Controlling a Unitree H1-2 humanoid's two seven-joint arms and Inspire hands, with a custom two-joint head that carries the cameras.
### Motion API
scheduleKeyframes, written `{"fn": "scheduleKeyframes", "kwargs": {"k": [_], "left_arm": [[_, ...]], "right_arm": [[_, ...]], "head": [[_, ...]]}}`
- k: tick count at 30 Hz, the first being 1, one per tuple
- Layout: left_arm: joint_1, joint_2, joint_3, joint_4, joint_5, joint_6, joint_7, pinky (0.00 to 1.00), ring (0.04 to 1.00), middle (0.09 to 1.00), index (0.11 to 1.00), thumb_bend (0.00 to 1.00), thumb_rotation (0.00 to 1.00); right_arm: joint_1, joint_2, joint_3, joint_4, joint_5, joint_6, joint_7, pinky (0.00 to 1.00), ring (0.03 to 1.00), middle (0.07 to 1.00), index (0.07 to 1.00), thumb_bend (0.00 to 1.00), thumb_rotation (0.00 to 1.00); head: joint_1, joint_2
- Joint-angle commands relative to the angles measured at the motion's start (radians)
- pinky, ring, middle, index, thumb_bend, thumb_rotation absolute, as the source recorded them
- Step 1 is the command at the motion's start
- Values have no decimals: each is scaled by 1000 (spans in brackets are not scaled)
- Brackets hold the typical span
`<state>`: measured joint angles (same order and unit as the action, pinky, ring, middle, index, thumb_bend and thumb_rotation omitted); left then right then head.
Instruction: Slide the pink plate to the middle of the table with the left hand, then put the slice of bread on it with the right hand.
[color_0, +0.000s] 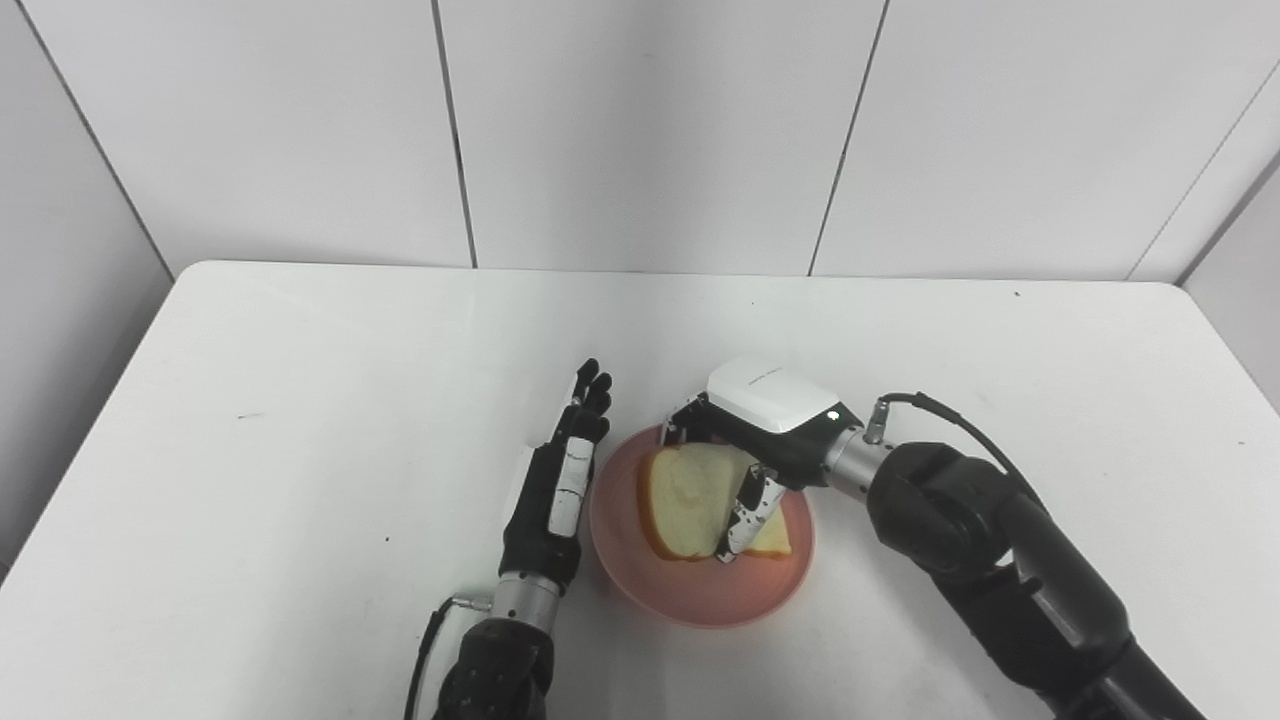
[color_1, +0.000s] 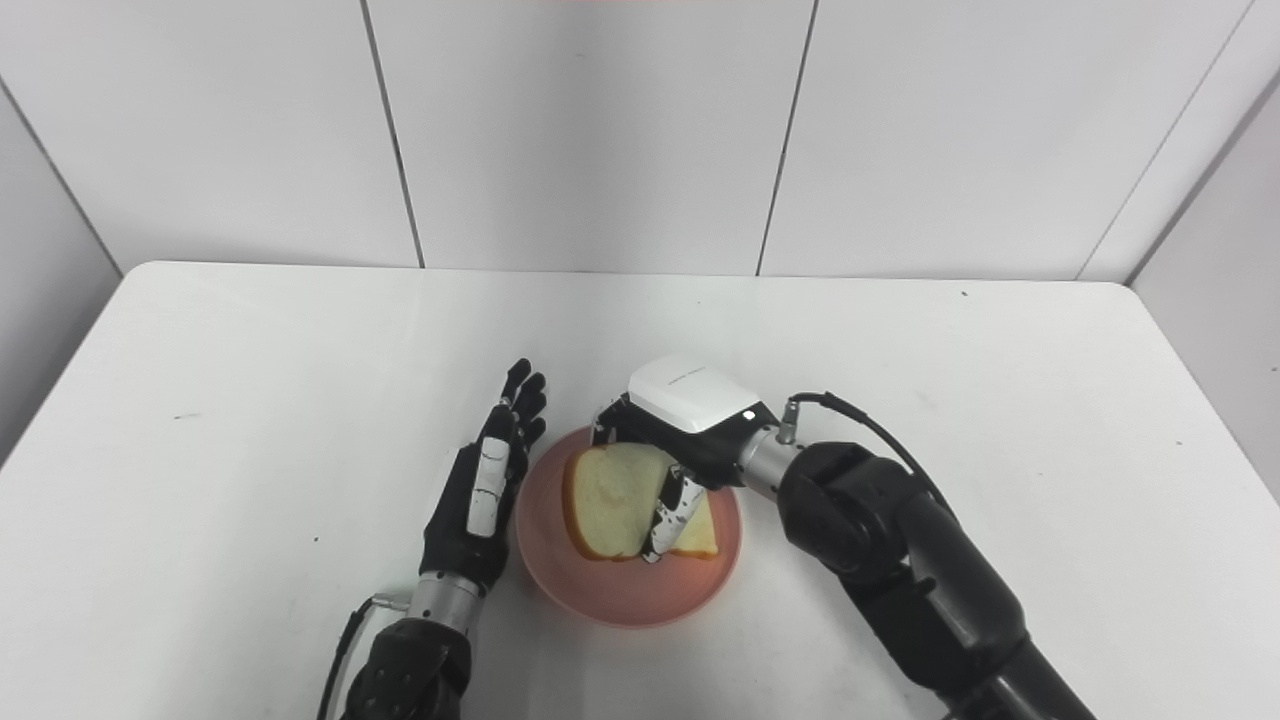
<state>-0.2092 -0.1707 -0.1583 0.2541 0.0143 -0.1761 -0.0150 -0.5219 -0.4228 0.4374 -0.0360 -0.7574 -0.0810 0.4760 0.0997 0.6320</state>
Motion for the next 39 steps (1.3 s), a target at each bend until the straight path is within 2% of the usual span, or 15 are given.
{"fn": "scheduleKeyframes", "kwargs": {"k": [1,4,9,14,18,21,25,30,34,35,37,39], "left_arm": [[-2,-27,-6,-6,-27,-20,-20,1000,998,993,980,809,1000],[-2,-25,-9,-13,-15,-14,-10,1000,1000,1000,985,824,1000],[-2,-38,4,-22,-8,-32,28,997,991,984,976,795,1000],[-7,-34,7,-18,-1,-32,45,1000,999,988,981,806,1000],[-7,-31,6,-20,-10,-35,44,1000,994,988,980,794,1000],[-8,-28,6,-15,-17,-34,38,1000,998,990,980,795,1000],[-8,-27,8,-19,-24,-32,33,1000,1000,994,984,784,1000],[-6,-20,9,-22,-22,-39,32,993,994,992,983,767,1000],[-2,-14,6,-33,-4,-34,37,1000,1000,1000,991,781,1000],[-1,-12,5,-34,7,-40,43,994,995,991,984,765,1000],[1,-7,4,-35,19,-48,46,997,997,992,984,762,1000],[5,-2,4,-40,34,-50,49,1000,1000,992,984,755,1000]], "right_arm": [[-11,-8,3,8,-15,-53,-41,626,721,764,762,651,260],[-5,-11,1,18,-24,-73,-64,720,826,874,877,687,298],[14,-17,-10,-37,-48,-28,-29,797,851,854,787,712,364],[33,-20,-36,-60,-29,-15,-6,902,922,922,949,772,471],[47,-24,-61,-98,-22,-19,-6,945,966,979,997,806,585],[62,-20,-87,-127,1,-11,-6,957,980,995,1000,822,609],[88,-14,-132,-165,44,9,-8,968,992,1000,1000,829,584],[163,41,-235,-218,138,28,-87,949,999,1000,1000,812,494],[223,102,-318,-204,230,7,-191,917,1000,1000,1000,761,561],[233,114,-333,-197,248,2,-212,907,1000,1000,1000,739,605],[251,131,-355,-182,284,-16,-242,906,1000,1000,1000,729,637],[270,147,-369,-168,330,-29,-265,945,1000,1000,1000,721,713]], "head": [[0,-2],[0,0],[1,1],[2,-2],[0,-3],[-2,-6],[3,-4],[-5,-6],[4,-9],[4,-9],[9,-12],[8,-12]]}}
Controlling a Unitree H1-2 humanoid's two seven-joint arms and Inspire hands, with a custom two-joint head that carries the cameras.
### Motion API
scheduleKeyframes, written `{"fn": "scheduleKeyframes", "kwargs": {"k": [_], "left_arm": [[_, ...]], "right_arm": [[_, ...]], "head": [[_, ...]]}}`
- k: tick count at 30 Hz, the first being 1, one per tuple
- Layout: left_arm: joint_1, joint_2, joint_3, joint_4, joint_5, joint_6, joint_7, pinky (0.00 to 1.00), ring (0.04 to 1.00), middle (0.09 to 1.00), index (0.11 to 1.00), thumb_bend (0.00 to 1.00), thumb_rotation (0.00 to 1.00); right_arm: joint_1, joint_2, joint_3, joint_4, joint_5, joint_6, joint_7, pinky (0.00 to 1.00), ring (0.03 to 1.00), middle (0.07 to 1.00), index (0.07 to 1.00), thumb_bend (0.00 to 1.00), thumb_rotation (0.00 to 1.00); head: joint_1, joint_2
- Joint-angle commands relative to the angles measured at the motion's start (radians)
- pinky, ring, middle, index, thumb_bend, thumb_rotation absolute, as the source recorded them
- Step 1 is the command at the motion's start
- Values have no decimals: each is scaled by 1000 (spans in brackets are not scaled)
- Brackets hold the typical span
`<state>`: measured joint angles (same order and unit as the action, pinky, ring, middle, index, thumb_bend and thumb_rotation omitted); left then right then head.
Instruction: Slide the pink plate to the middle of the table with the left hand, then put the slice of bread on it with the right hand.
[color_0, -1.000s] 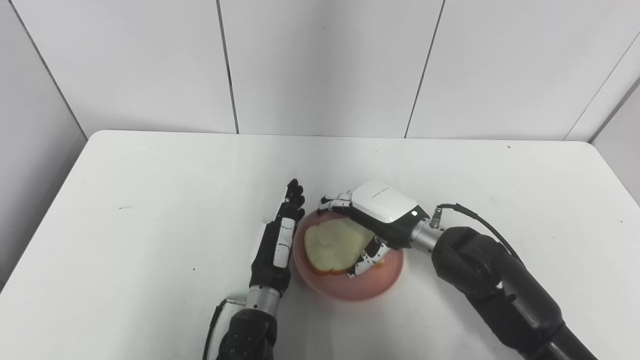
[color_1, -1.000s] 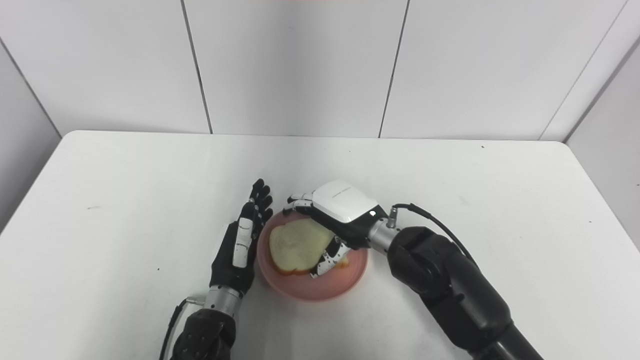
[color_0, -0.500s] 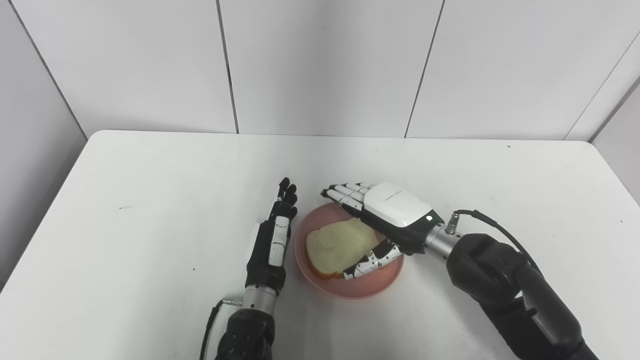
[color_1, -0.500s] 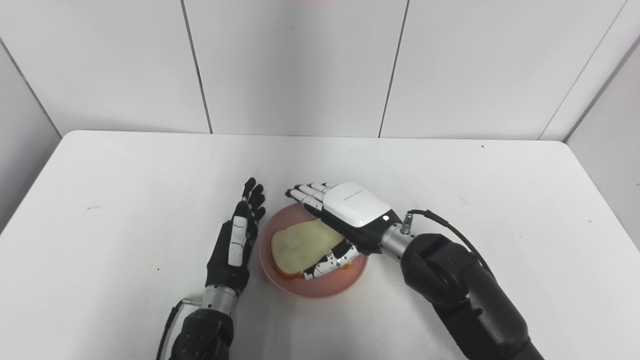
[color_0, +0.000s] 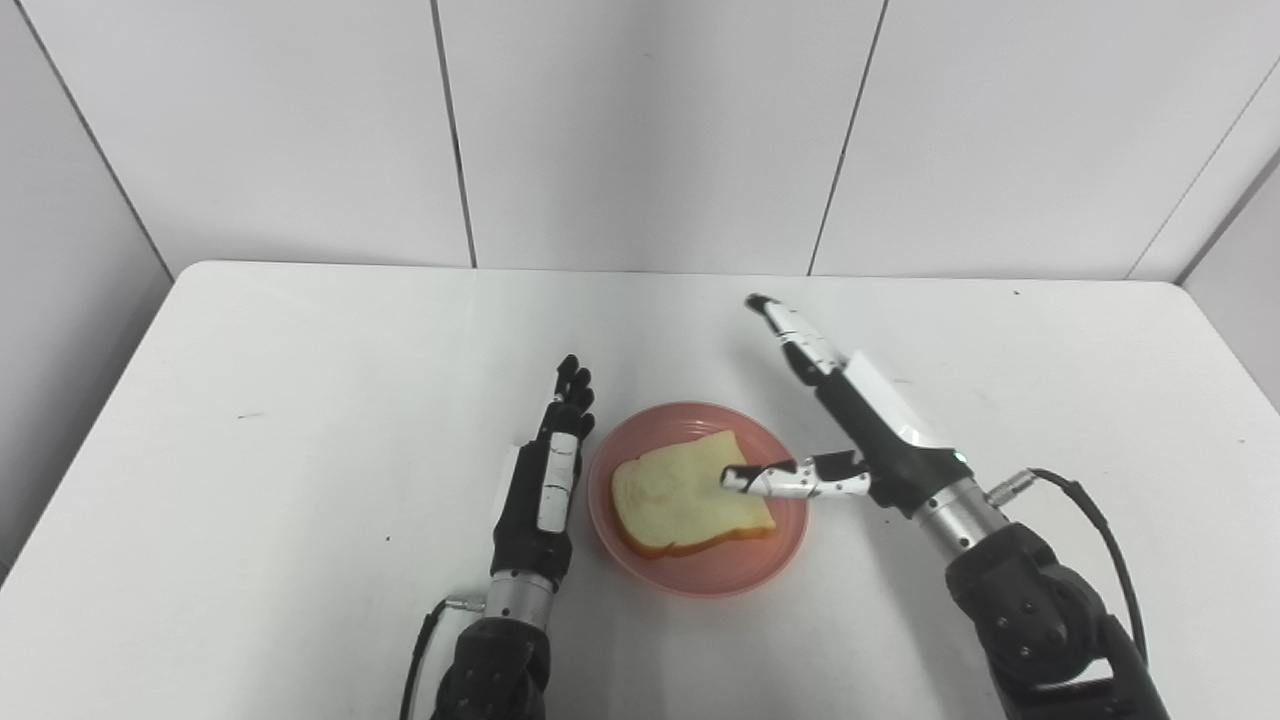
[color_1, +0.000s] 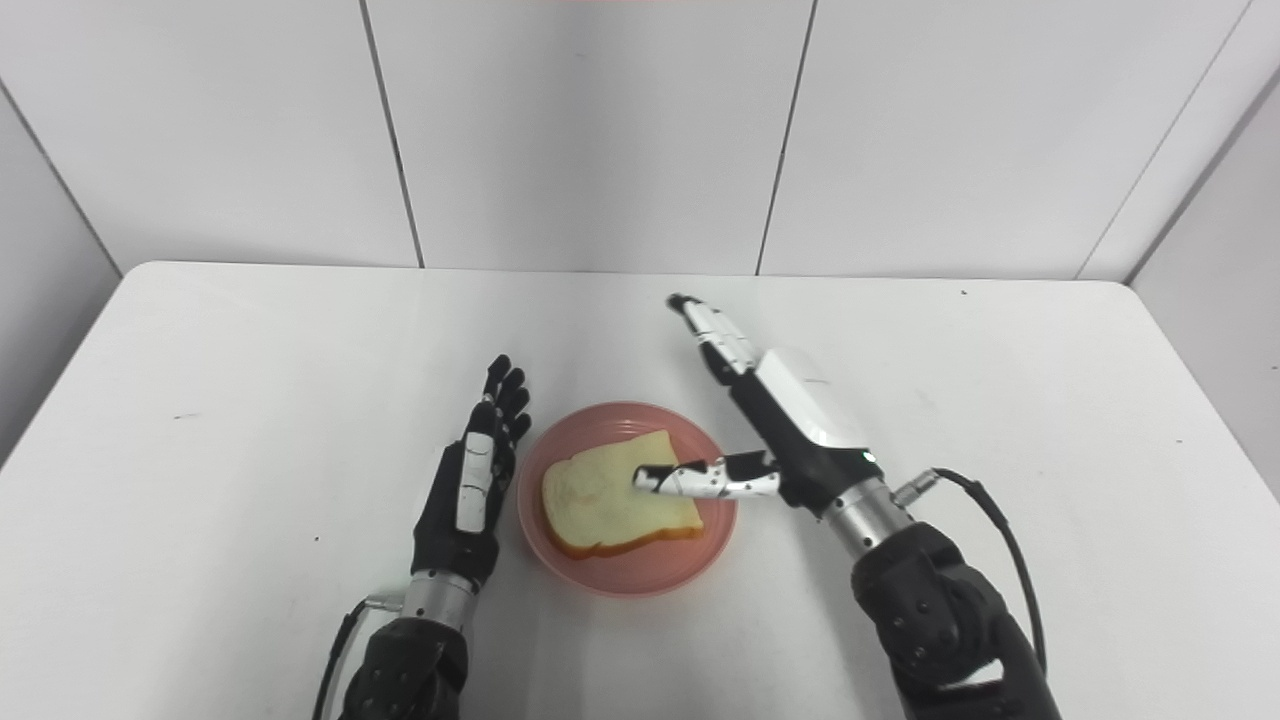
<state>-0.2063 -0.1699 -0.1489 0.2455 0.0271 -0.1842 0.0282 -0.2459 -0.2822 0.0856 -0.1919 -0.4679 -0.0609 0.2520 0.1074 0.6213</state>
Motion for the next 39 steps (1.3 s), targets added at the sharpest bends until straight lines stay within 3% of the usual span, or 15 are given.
{"fn": "scheduleKeyframes", "kwargs": {"k": [1,7,12,19,39], "left_arm": [[6,0,-4,-37,23,-38,4,1000,1000,993,983,759,1000],[28,2,1,-78,23,-9,-5,1000,1000,1000,990,772,1000],[38,15,1,-97,21,7,-15,1000,1000,1000,1000,790,1000],[42,36,6,-113,-7,18,-44,1000,1000,1000,1000,810,1000],[34,75,25,-107,-40,50,-92,1000,1000,1000,1000,824,1000]], "right_arm": [[4,19,-25,-5,67,-51,-54,964,1000,1000,1000,724,748],[66,108,-66,20,243,-16,-99,994,1000,1000,1000,732,923],[85,154,-95,70,354,-76,-125,1000,1000,1000,1000,750,992],[116,219,-128,86,531,-60,-126,1000,1000,1000,1000,689,985],[150,263,-124,179,520,-137,-187,1000,1000,1000,1000,690,951]], "head": [[-2,0],[-4,-4],[-12,-5],[-26,-11],[-47,-13]]}}
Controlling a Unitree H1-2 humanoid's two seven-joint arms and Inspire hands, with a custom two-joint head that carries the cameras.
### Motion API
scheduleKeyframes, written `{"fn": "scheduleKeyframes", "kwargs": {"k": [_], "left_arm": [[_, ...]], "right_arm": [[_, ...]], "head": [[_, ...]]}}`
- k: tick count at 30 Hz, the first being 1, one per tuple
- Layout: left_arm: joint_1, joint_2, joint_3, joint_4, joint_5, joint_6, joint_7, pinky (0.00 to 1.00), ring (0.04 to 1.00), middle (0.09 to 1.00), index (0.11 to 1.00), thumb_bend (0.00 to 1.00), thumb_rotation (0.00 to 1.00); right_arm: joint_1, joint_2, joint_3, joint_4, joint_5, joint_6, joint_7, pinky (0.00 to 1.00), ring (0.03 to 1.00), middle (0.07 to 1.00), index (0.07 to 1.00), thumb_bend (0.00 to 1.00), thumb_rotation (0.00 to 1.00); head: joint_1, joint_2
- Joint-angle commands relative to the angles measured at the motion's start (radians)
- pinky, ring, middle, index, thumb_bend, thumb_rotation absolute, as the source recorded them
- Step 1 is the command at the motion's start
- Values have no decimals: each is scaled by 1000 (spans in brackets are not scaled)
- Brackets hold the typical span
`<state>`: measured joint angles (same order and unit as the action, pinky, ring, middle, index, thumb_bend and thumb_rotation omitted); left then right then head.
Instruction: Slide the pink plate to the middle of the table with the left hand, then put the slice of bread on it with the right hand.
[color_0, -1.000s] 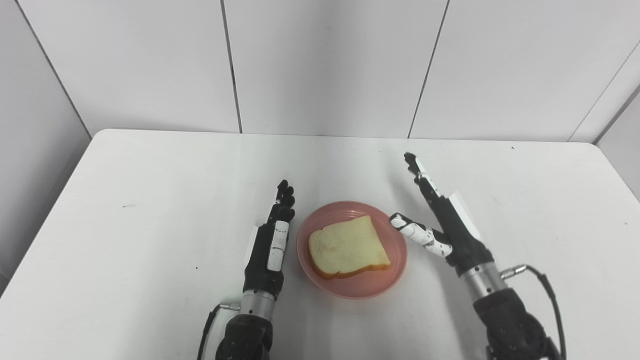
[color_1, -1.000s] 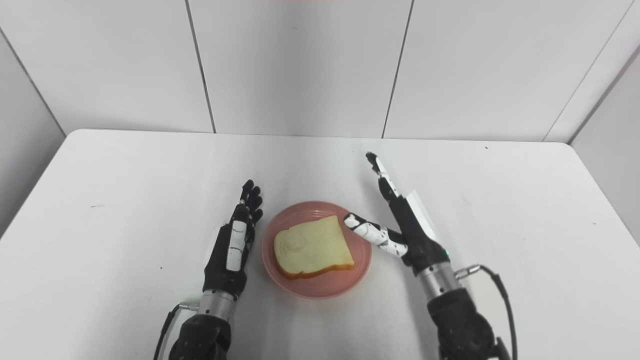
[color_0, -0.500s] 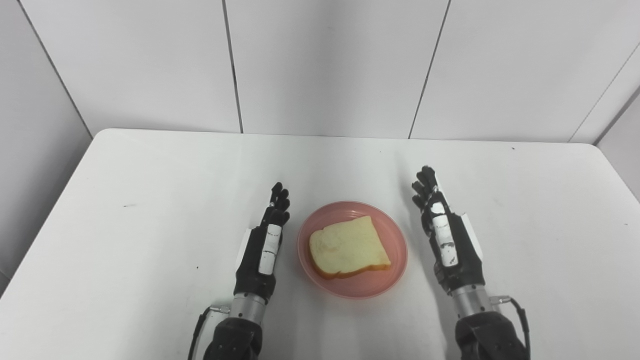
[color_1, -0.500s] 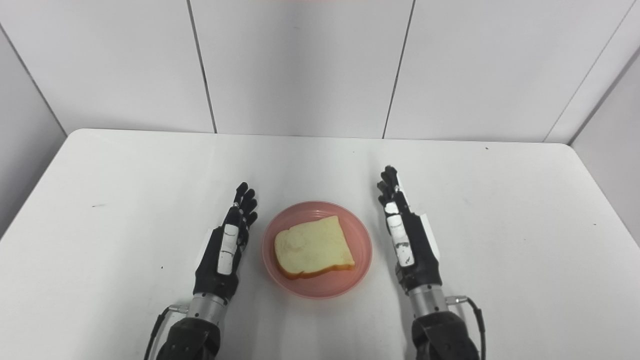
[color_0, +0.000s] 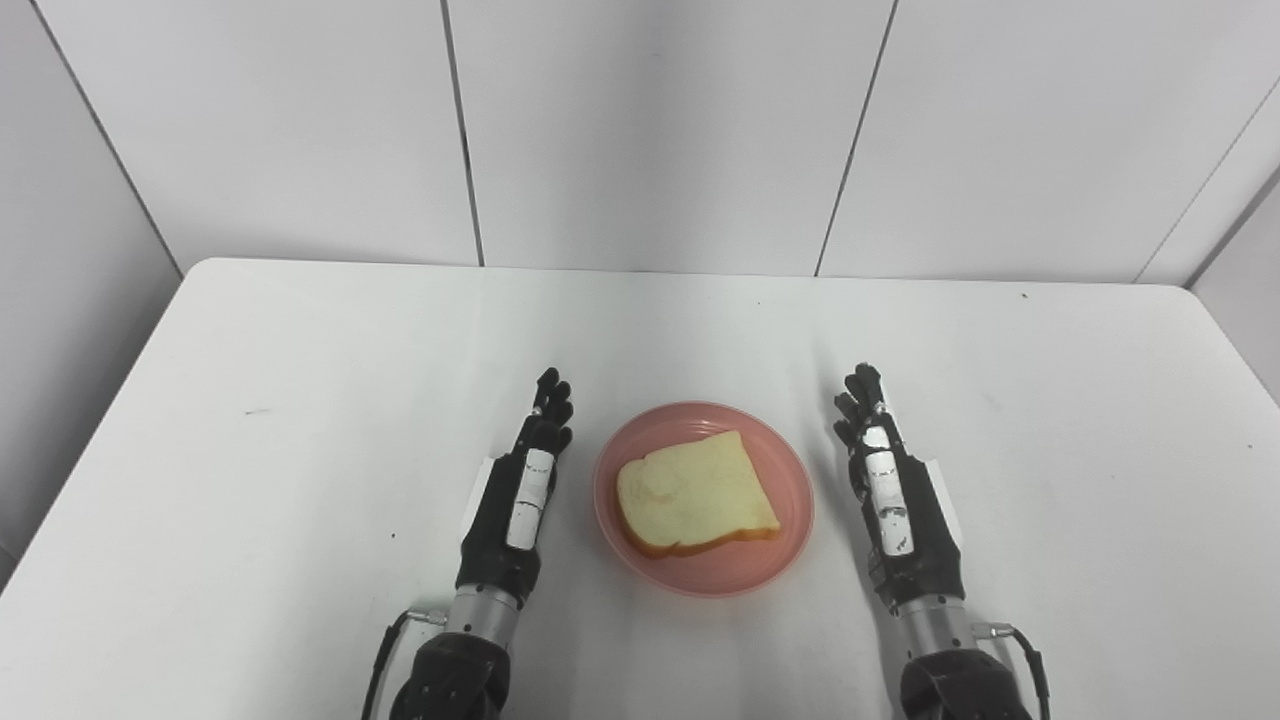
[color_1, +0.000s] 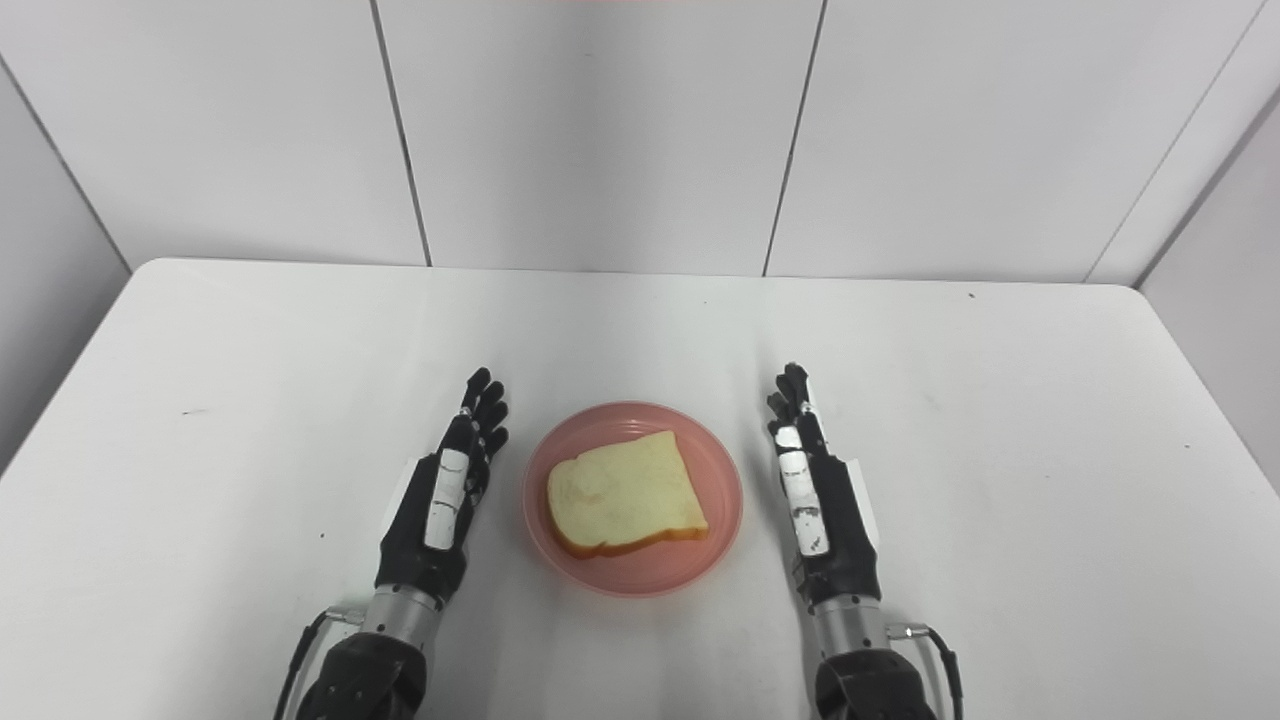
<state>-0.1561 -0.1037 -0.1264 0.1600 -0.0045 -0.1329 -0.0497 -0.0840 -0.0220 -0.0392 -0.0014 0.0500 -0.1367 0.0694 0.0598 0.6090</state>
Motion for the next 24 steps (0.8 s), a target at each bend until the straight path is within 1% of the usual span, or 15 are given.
{"fn": "scheduleKeyframes", "kwargs": {"k": [1,3,7,10,13,17,24], "left_arm": [[-16,9,4,-20,-14,0,-18,1000,1000,1000,1000,825,1000],[-18,8,5,-17,-13,-3,-18,1000,1000,1000,1000,827,1000],[-15,1,2,-16,23,-28,3,1000,1000,1000,1000,812,1000],[-11,-7,4,-15,7,-20,0,1000,1000,1000,1000,824,1000],[-7,-12,3,-21,7,-14,3,1000,1000,1000,1000,818,1000],[-5,-19,5,-17,23,-24,20,1000,1000,1000,1000,799,1000],[-11,-14,10,-13,1,-25,5,1000,1000,1000,1000,805,1000]], "right_arm": [[-11,0,0,-6,5,-63,-3,1000,1000,1000,1000,688,949],[-10,-1,-1,-1,12,-61,-2,1000,1000,1000,1000,678,945],[-9,-3,-1,0,24,-57,2,1000,1000,1000,1000,649,954],[-11,-6,-3,4,35,-61,7,1000,1000,1000,1000,640,950],[-19,-11,-10,2,45,-45,3,1000,1000,1000,1000,647,949],[-27,-25,-19,-5,56,-29,4,1000,1000,1000,1000,658,971],[-30,-34,-12,-3,53,-28,8,1000,1000,1000,1000,677,963]], "head": [[0,-1],[6,-2],[13,0],[16,2],[16,-1],[18,0],[14,1]]}}
